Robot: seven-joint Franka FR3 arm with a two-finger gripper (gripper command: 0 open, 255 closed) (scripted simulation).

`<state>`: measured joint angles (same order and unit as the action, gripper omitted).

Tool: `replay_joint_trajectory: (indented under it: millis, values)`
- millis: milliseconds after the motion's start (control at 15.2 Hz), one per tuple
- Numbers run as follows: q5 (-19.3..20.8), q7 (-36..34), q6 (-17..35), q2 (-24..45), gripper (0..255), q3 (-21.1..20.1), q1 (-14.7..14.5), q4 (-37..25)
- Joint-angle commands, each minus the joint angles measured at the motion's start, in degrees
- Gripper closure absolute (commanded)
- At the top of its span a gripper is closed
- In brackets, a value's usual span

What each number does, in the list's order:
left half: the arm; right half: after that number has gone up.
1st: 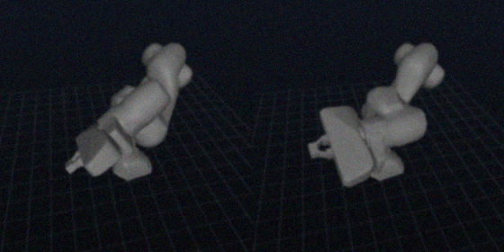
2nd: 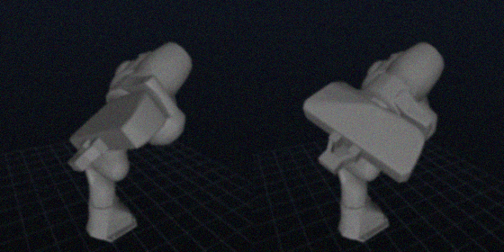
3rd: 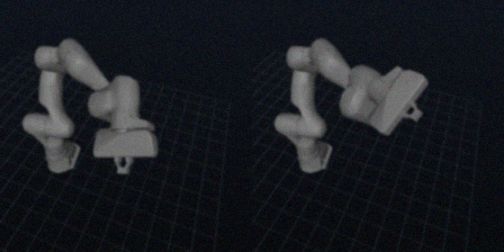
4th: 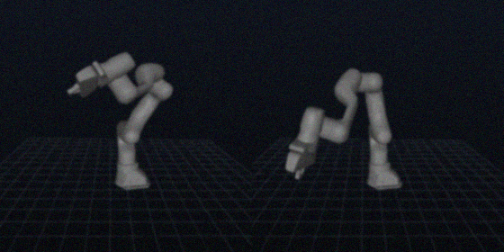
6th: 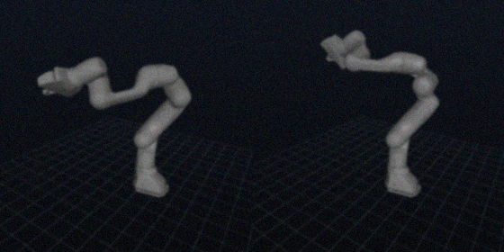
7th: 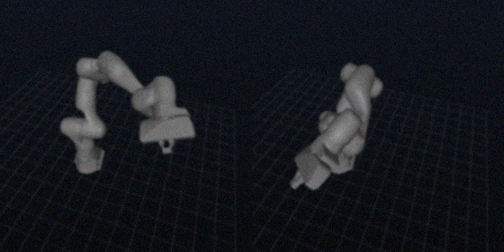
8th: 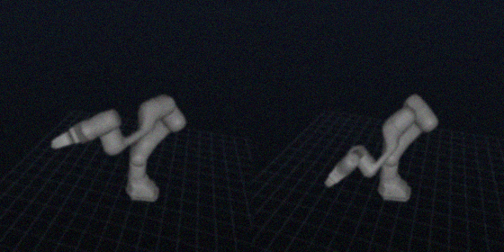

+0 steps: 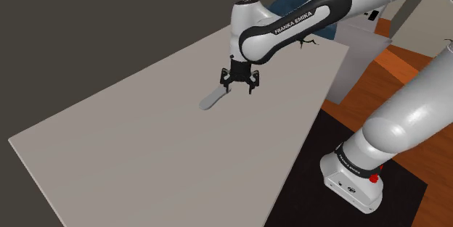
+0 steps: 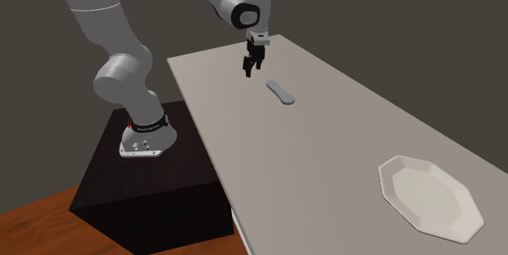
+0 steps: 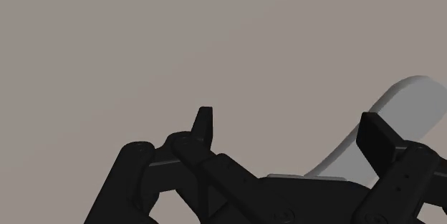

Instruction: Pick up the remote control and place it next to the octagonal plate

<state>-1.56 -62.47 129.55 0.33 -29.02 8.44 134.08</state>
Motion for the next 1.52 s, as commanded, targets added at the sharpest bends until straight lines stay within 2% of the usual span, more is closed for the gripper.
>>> replay_joint_trajectory:
  millis: [0,396,726,1188,1452]
  values:
    - [4.0,-7.4,2.2,6.0,0,-0.1,-0.2,-3.8]
    - [12.7,-24.0,5.7,19.7,0,4.6,-3.9,-14.3]
    - [16.2,-34.0,6.9,29.3,0,9.5,-7.4,-24.0]
    - [18.0,-35.1,10.6,33.3,0,10.9,-8.4,-24.1]
    - [18.1,-35.2,10.9,33.6,0,11.1,-8.4,-24.2]
